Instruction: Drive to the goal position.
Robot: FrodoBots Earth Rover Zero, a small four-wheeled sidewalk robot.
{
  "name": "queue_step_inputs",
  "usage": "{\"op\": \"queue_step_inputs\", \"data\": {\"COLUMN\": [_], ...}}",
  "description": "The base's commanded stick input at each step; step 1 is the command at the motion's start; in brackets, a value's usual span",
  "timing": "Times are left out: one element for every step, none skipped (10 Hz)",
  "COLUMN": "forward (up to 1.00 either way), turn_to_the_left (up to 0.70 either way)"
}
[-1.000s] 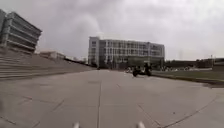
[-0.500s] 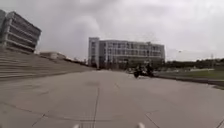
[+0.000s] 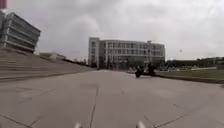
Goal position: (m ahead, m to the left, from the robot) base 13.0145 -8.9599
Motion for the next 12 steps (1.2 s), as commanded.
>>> {"op": "queue_step_inputs", "data": {"forward": [0.50,0.50,0.50,0.50,0.50,0.50,0.50,0.50,0.50,0.50,0.50,0.50], "turn_to_the_left": [0.00,0.00,0.00,0.00,0.00,0.00,0.00,0.00,0.00,0.00,0.00,0.00]}}
